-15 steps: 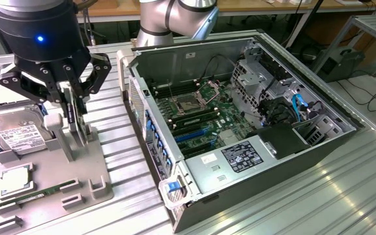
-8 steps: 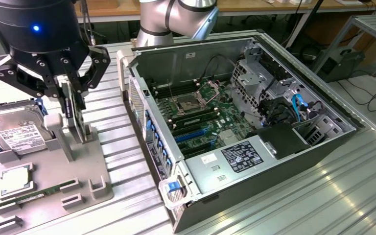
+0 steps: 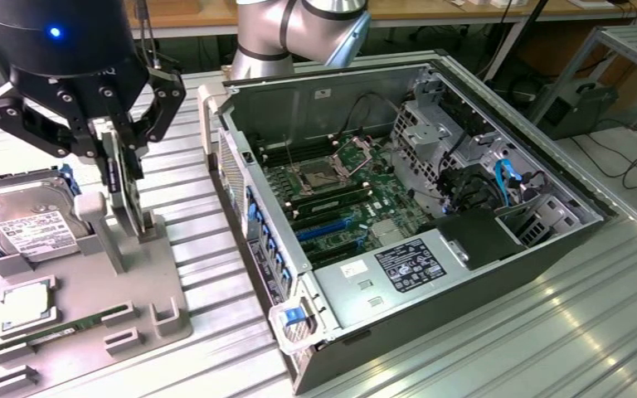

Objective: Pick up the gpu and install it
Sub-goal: 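Pick up the gpu and move the gpu toward the slot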

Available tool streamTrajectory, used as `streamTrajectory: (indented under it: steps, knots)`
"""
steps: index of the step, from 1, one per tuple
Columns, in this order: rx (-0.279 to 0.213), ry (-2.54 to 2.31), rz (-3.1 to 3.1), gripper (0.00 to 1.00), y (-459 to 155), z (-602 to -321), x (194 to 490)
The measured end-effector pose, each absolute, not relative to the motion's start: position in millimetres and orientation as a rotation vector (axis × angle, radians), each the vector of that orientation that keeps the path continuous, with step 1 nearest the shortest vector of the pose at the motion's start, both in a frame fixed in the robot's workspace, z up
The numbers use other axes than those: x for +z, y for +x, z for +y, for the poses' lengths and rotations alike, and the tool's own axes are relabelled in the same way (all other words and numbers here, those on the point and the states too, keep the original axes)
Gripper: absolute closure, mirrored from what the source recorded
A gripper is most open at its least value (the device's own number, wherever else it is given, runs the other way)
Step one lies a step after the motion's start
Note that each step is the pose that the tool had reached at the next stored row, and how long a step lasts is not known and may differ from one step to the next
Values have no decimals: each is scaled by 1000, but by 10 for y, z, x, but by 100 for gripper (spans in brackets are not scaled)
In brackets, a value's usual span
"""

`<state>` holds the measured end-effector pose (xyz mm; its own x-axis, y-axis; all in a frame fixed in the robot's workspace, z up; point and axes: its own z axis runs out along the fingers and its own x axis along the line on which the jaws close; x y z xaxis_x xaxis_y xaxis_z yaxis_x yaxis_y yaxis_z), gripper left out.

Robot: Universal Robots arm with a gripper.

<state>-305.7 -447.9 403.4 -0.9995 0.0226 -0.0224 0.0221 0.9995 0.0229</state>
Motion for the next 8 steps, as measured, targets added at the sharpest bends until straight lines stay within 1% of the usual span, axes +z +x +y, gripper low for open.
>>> streamTrajectory:
  steps: [8]
  knots:
    - [35, 35, 3118, 72, -3057, -4480, 4136]
